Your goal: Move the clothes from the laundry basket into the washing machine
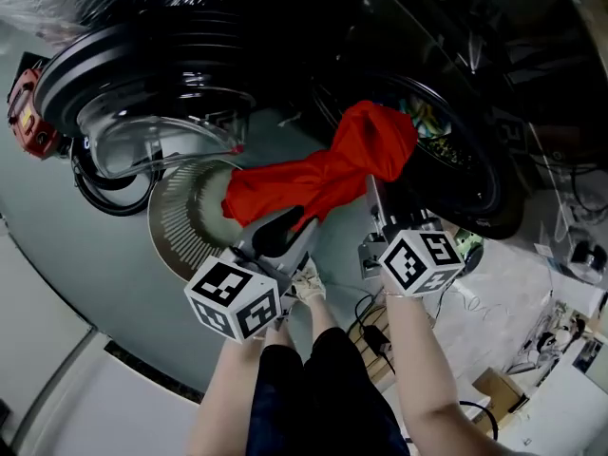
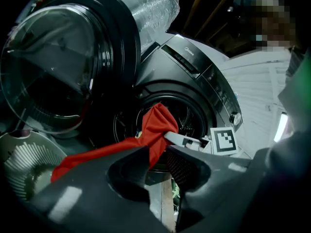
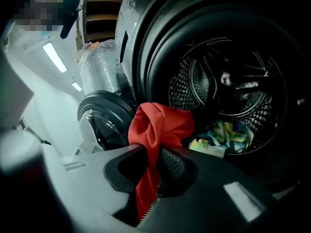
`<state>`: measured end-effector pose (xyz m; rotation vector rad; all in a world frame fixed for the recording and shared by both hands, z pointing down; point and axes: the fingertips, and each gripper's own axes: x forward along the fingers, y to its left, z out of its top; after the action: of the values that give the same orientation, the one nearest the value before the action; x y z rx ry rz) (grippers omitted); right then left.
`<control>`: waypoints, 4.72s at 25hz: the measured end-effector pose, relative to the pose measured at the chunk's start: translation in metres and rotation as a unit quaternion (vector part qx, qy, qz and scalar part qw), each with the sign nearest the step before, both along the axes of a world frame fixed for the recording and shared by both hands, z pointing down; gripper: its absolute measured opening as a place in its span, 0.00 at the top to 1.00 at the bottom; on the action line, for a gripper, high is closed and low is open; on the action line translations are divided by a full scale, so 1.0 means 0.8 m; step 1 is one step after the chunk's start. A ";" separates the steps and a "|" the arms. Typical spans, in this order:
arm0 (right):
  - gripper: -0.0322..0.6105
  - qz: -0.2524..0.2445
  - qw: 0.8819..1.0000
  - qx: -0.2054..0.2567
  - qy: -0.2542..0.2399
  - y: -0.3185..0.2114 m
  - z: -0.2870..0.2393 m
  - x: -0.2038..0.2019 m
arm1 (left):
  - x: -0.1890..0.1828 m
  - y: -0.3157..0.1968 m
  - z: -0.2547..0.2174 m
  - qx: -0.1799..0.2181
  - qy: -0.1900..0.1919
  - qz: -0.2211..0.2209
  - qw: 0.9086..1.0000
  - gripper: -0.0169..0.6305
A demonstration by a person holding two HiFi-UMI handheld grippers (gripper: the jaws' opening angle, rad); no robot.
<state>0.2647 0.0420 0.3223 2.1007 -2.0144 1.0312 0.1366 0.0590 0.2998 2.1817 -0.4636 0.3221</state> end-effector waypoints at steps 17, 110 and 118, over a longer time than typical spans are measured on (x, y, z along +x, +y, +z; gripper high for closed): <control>0.85 0.138 0.986 0.027 0.087 -0.077 0.042 0.144 | 0.032 -0.010 0.057 0.019 -0.032 0.034 0.999 0.97; 0.32 0.231 0.964 -0.080 0.104 -0.050 0.106 0.228 | -0.004 0.022 0.108 -0.024 0.008 0.007 1.000 0.97; 0.15 0.181 0.976 -0.113 0.040 0.018 0.146 0.107 | -0.002 0.019 0.107 -0.027 0.011 0.005 1.000 0.97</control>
<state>0.3501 0.0562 0.4392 2.3846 -1.4299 1.1364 0.1353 0.0745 0.3854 2.1345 -0.4274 0.3111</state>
